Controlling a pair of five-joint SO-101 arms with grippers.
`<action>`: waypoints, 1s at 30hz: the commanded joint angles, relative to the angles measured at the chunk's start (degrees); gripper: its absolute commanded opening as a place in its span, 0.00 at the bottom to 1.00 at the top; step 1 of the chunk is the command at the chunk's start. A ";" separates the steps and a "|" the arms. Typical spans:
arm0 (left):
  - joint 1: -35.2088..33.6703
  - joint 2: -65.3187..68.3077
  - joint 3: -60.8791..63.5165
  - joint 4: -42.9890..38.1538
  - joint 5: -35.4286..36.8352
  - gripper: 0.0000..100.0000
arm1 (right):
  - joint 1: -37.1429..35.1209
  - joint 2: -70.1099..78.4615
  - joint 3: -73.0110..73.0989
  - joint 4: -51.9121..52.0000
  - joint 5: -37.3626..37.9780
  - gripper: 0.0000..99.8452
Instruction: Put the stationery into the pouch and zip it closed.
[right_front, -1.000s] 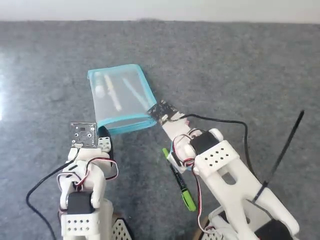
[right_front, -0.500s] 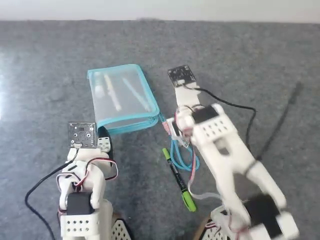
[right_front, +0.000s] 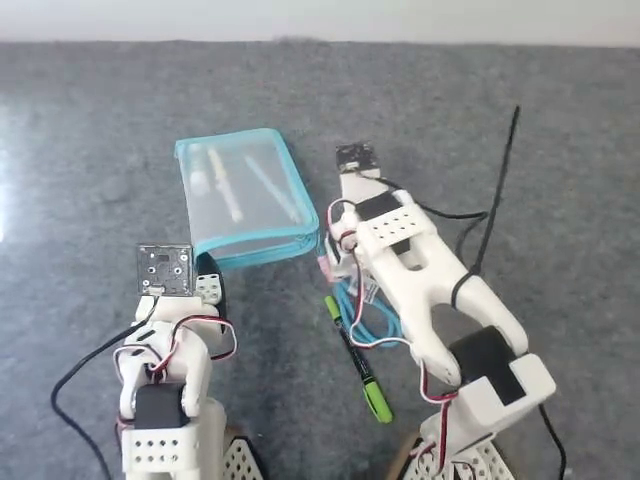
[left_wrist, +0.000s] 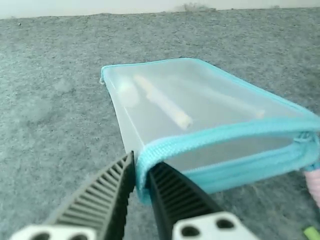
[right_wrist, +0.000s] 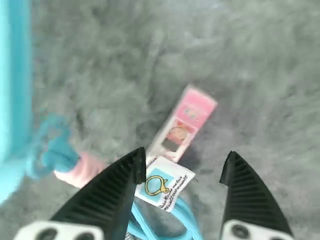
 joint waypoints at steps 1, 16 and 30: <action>-0.09 0.00 -2.33 -1.85 0.62 0.01 | -0.13 0.22 -2.02 0.57 -1.32 0.24; -0.09 0.00 -2.33 -1.85 0.62 0.01 | 9.89 3.56 -2.55 0.66 -5.01 0.10; -0.09 0.00 -2.33 -1.85 0.53 0.01 | 19.12 3.56 -7.56 6.81 7.56 0.13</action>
